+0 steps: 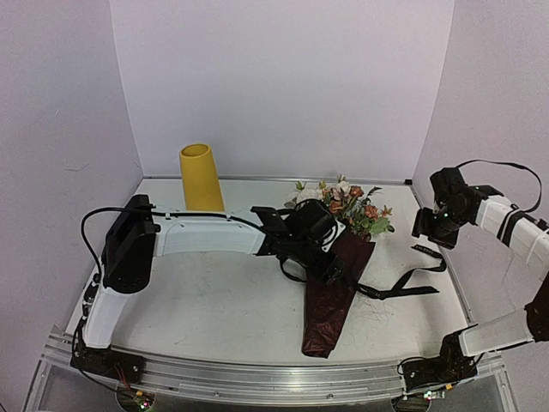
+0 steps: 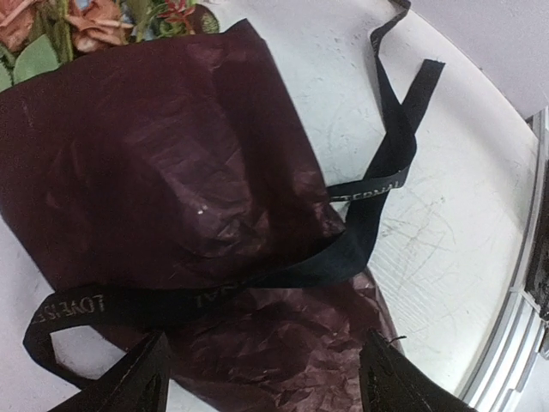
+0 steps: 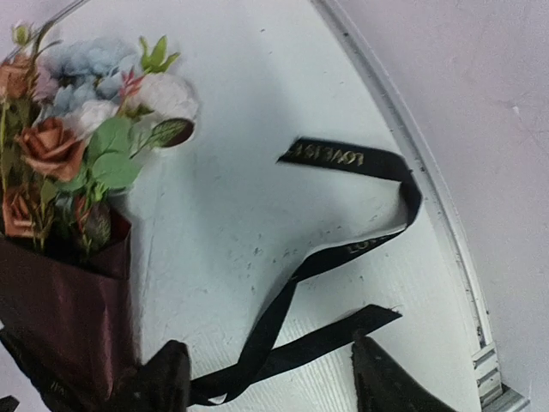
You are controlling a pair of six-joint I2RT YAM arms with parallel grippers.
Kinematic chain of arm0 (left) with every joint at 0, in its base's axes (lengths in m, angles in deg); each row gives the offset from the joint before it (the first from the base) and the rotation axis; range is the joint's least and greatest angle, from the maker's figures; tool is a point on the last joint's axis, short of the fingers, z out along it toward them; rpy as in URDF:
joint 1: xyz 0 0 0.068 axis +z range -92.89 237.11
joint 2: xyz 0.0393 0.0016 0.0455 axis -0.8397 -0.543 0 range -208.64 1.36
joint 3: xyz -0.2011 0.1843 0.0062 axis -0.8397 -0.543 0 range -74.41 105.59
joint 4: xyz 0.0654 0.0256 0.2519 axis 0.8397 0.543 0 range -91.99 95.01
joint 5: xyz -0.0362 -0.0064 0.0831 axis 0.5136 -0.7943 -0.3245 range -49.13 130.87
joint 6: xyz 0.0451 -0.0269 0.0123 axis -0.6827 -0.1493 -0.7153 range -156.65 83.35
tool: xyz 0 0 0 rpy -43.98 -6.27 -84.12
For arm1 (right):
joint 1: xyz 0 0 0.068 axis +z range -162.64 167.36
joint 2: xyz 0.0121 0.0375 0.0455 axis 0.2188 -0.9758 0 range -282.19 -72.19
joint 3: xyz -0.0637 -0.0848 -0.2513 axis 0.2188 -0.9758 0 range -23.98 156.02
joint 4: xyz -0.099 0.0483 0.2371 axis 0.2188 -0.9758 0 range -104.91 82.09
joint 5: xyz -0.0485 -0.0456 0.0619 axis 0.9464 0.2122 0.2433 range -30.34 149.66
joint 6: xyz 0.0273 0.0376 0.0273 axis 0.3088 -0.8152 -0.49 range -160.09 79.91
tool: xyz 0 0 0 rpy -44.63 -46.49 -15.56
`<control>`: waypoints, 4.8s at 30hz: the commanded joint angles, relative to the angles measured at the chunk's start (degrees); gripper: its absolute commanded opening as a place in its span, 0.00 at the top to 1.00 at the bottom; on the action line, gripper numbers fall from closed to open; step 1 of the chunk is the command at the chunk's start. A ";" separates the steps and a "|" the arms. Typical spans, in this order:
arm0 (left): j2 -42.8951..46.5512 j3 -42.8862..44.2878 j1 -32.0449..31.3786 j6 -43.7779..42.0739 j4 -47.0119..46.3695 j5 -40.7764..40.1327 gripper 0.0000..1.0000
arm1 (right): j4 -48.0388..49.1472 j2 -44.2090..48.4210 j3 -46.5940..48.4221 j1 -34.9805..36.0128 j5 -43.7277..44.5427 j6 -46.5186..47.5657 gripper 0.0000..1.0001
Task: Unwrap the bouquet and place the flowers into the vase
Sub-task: Untie the ribbon from the wrapping paper.
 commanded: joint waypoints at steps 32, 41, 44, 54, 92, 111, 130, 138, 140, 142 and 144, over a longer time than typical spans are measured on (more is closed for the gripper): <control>-5.19 11.44 -4.39 3.08 -0.16 -8.76 1.00 | 1.00 12.10 -9.21 0.19 -19.04 8.98 0.27; 1.58 6.02 -4.30 4.87 -0.18 -16.58 1.00 | 2.04 11.36 -9.81 0.19 -21.26 9.06 0.28; 5.52 0.72 -4.15 7.32 -0.15 -23.70 1.00 | 2.80 10.33 -9.95 0.16 -22.37 9.20 0.28; 23.86 -25.13 1.83 23.65 0.04 -36.91 1.00 | 5.18 6.96 -9.47 0.19 -25.94 8.72 0.29; 1.10 -5.10 2.17 24.56 -0.15 -8.86 0.31 | 12.77 8.07 -19.29 0.35 -36.90 3.49 0.33; -1.72 -3.05 6.29 22.31 -0.16 -3.66 0.45 | 12.02 10.03 -18.71 0.35 -34.96 -0.30 0.33; 11.78 -12.01 10.58 20.34 0.11 -9.70 1.00 | 11.19 10.31 -17.76 0.37 -33.19 -1.96 0.33; 16.95 -18.25 11.60 20.73 0.11 -10.15 0.59 | 11.77 6.18 -15.62 0.37 -33.85 0.14 0.33; 17.45 -19.31 11.60 21.65 0.11 -10.19 0.53 | 12.06 4.69 -14.82 0.37 -34.34 0.70 0.33; 17.53 -19.91 11.60 22.40 0.11 -9.97 0.50 | 12.44 3.27 -14.09 0.37 -34.87 1.10 0.33; 17.29 -20.20 11.60 22.97 0.11 -9.61 0.47 | 13.01 2.12 -13.49 0.44 -35.41 1.51 0.33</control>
